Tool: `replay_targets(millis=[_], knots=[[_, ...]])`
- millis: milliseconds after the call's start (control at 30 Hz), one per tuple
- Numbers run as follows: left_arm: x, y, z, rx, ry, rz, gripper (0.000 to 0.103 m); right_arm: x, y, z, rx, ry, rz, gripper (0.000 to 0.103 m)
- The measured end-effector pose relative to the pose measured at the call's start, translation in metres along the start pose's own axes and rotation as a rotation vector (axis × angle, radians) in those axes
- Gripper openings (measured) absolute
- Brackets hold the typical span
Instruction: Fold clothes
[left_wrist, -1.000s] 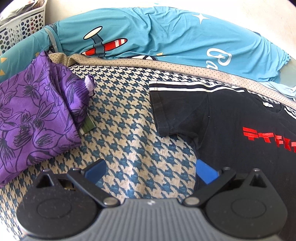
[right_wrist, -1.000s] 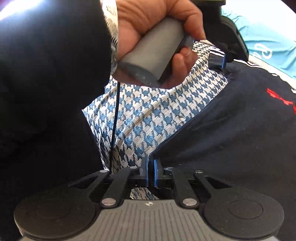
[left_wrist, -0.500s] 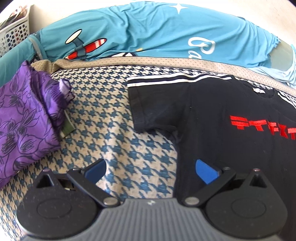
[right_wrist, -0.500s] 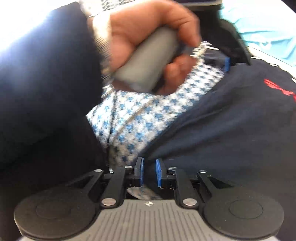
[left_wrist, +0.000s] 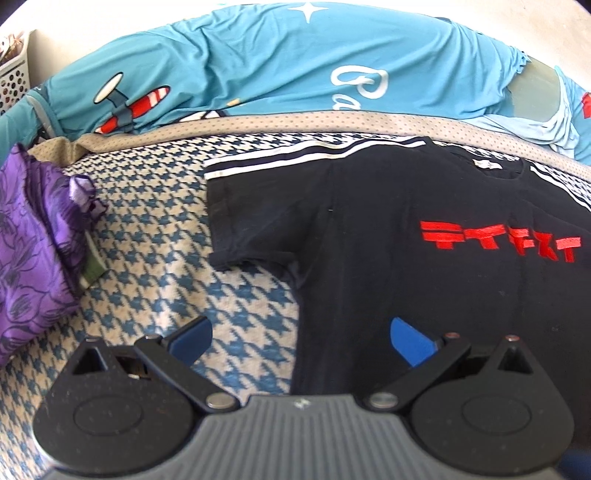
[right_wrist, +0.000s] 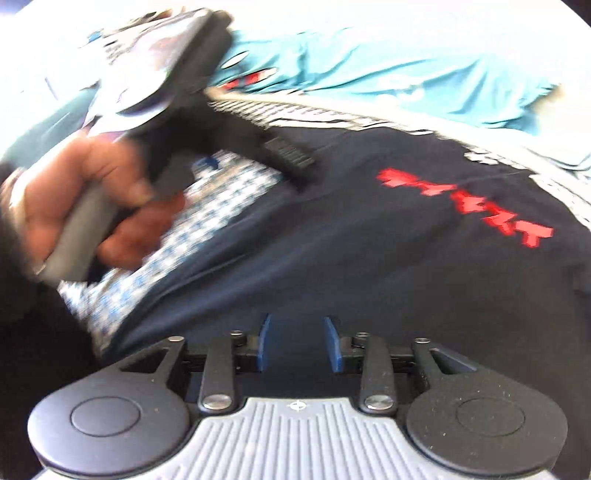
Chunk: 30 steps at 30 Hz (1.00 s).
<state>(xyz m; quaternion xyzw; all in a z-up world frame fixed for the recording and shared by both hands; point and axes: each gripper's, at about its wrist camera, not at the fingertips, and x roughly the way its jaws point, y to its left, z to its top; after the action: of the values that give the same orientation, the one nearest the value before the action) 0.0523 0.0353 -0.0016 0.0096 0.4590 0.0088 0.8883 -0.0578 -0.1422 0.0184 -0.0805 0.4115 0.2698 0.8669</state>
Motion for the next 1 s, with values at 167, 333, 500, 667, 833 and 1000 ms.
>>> replay_targets(millis=[167,333,500,667,833,1000], knots=[[0.004,-0.013,0.003,0.009,0.012,-0.029,0.103,0.01,-0.046,0.015,0.087,0.0,-0.089,0.061],[0.009,-0.032,0.002,0.074,0.008,-0.021,0.103,0.019,-0.089,0.028,0.177,-0.009,-0.131,0.078],[0.011,-0.045,-0.001,0.112,0.01,-0.03,0.103,0.022,-0.148,0.034,0.296,-0.11,-0.186,0.078],[0.014,-0.055,-0.002,0.132,0.0,-0.025,0.103,0.026,-0.201,0.046,0.359,-0.208,-0.279,0.078],[0.014,-0.061,-0.002,0.152,0.0,-0.045,0.103,0.034,-0.245,0.056,0.397,-0.252,-0.346,0.078],[0.015,-0.063,-0.001,0.154,0.002,-0.061,0.103,0.052,-0.268,0.065,0.375,-0.254,-0.387,0.078]])
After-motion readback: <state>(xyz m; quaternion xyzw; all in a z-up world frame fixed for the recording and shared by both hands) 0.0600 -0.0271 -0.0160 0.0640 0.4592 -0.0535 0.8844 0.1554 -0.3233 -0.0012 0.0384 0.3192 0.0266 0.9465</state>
